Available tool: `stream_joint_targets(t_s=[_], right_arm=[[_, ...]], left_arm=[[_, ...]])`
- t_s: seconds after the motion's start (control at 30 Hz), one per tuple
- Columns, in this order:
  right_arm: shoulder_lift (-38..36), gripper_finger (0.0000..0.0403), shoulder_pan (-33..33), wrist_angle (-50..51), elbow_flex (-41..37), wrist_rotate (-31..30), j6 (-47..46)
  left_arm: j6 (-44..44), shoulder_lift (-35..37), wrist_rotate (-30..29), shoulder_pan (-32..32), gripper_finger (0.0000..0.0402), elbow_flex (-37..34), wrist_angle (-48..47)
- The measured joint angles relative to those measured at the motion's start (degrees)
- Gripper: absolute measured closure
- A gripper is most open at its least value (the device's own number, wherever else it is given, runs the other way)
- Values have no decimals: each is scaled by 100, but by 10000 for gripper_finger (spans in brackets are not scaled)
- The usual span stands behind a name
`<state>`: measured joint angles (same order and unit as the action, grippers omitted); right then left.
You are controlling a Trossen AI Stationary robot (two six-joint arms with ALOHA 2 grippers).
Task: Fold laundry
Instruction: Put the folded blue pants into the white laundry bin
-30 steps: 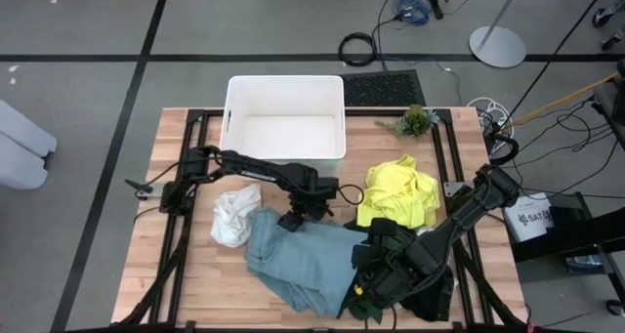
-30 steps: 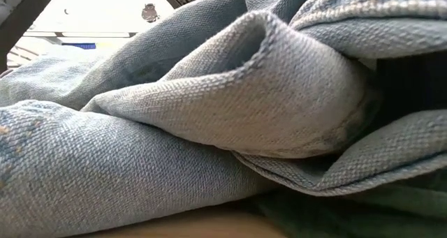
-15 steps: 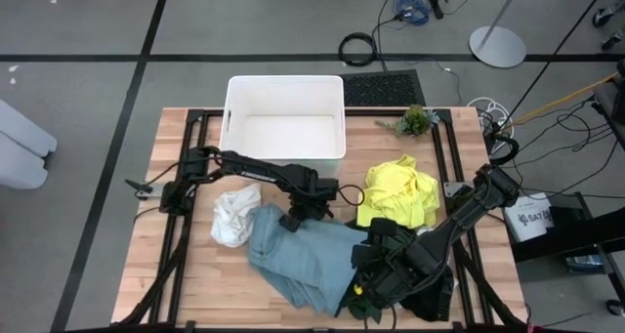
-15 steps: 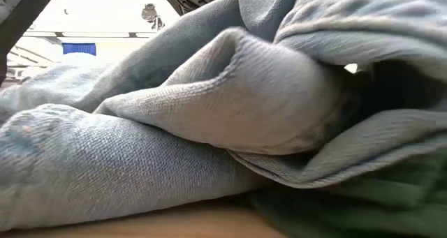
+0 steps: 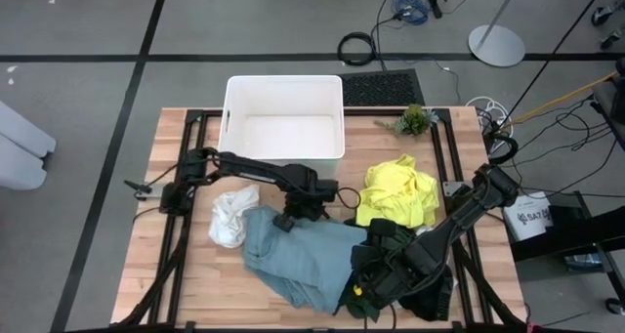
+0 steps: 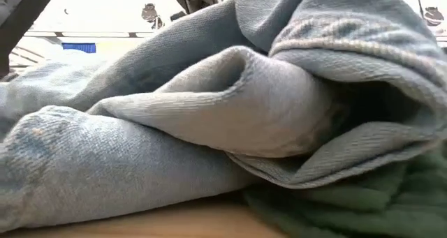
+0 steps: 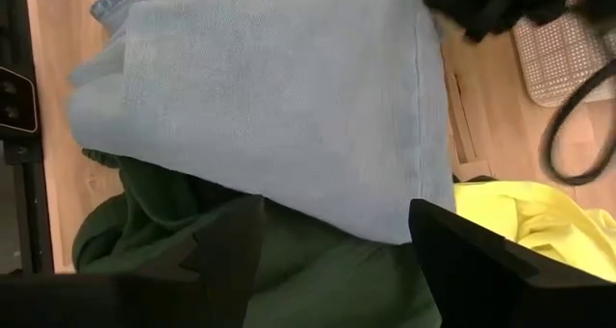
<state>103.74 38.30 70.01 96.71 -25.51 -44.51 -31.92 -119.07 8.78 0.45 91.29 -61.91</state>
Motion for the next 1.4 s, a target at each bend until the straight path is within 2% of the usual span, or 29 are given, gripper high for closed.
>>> stream_joint_targets(t_s=[0.2,0.63,0.8,1.0,1.07,1.17,1.4], right_arm=[[0,156,0,2,0,3,6],[0,156,0,1,0,-37,20],[0,156,0,-1,0,-41,21],[0,156,0,-3,0,-42,13],[0,156,0,0,0,-42,17],[0,156,0,-1,0,-40,13],[0,156,4,2,0,-40,17]], left_arm=[[-18,897,152,22,400,93,-209],[-7,2455,1301,358,401,114,-675],[103,2738,1814,599,401,117,-682],[338,2645,1915,624,398,81,-591],[466,2562,1772,552,386,73,-479],[461,2435,1211,423,354,63,-297],[404,2247,547,230,247,61,-112]])
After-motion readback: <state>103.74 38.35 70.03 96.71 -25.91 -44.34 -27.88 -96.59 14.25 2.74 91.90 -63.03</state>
